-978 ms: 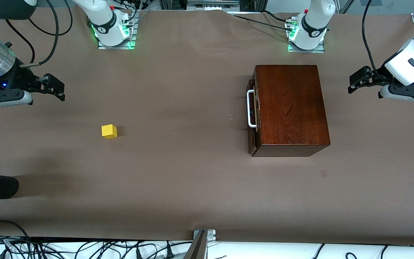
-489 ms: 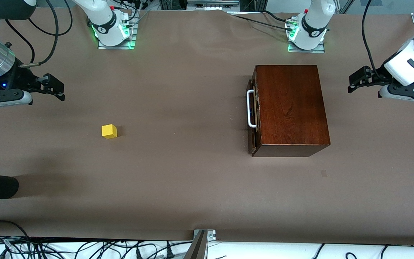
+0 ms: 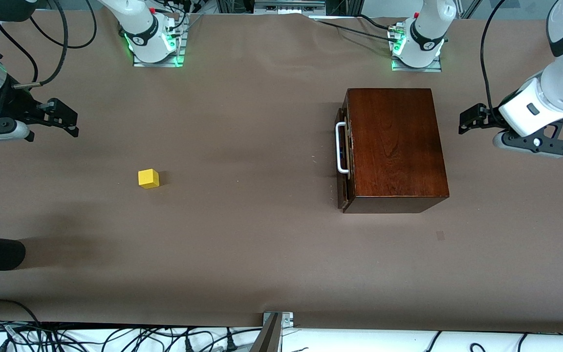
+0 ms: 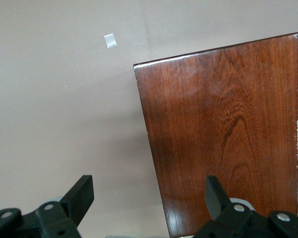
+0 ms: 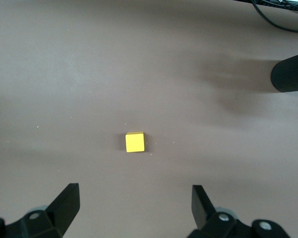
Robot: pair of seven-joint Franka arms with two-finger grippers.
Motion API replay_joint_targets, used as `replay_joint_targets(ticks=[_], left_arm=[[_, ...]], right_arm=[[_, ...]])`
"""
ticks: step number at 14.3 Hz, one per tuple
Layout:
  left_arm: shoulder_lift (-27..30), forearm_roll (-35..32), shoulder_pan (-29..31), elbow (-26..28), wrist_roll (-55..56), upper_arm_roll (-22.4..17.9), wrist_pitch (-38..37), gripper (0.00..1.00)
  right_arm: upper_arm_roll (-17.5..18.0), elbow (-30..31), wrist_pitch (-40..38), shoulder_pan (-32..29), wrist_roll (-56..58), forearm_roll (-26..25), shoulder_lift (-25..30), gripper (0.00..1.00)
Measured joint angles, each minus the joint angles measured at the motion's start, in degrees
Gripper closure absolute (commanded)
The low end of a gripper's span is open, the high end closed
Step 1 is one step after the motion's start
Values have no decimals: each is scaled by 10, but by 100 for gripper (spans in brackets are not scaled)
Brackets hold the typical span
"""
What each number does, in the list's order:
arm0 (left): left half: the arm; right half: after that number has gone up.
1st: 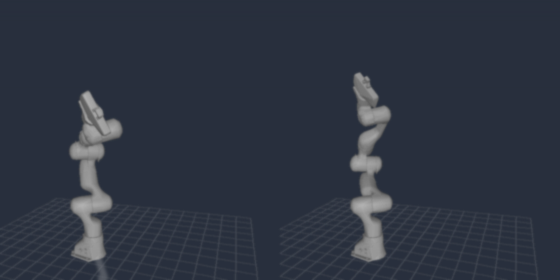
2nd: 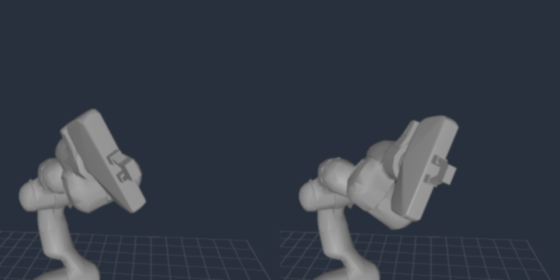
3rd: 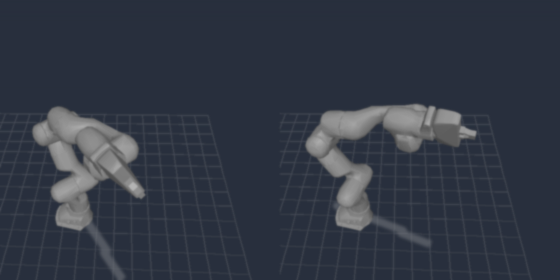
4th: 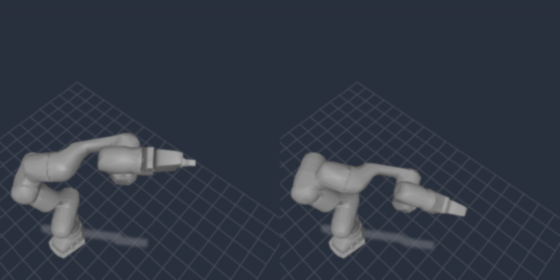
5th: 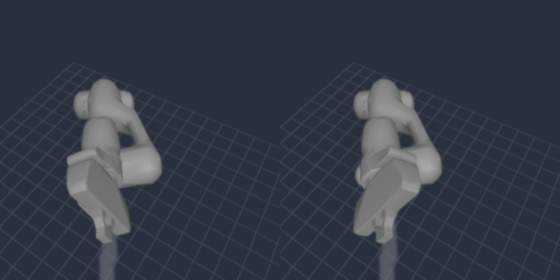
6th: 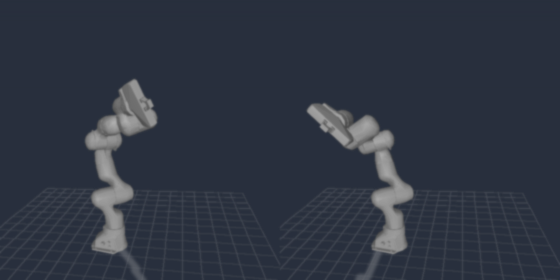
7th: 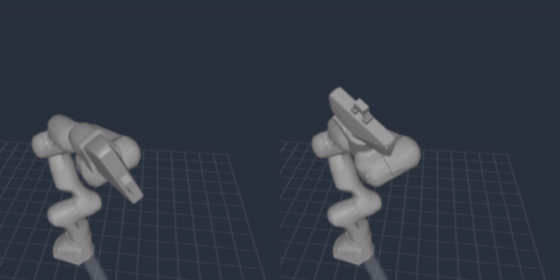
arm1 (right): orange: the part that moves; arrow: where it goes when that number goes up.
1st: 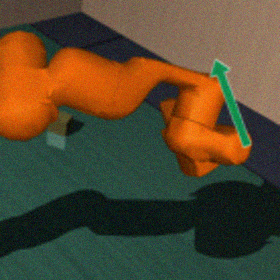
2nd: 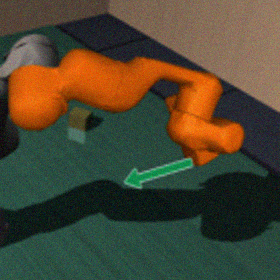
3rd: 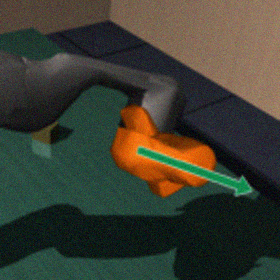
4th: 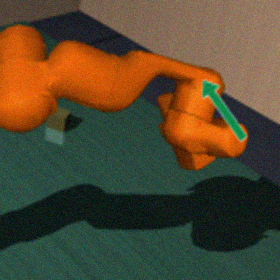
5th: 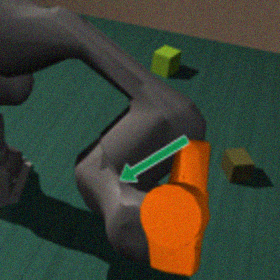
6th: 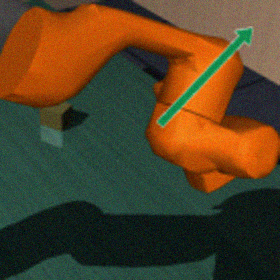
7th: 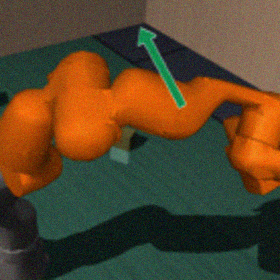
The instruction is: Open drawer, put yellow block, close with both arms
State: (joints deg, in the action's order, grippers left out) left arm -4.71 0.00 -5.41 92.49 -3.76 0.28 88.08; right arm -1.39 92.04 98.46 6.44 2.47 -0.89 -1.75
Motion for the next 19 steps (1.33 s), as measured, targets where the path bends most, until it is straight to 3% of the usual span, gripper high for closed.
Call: replay_joint_targets(ticks=[4, 9, 14, 19], left_arm=[[-5, 0, -3, -16, 58, 64, 0, 0], [-40, 0, -26, -17, 224, 162, 40, 0], [-100, -32, -127, -17, 357, 170, 87, 0], [-159, -119, -208, -12, 457, 171, 93, 0]], right_arm=[[0, -3, -1, 0, 0, 0, 0, 0], [0, -3, -1, 0, 0, 0, 0, 0], [0, -5, -2, 0, 0, 0, 0, 0], [0, -5, -3, -1, 0, 0, 0, 0]])
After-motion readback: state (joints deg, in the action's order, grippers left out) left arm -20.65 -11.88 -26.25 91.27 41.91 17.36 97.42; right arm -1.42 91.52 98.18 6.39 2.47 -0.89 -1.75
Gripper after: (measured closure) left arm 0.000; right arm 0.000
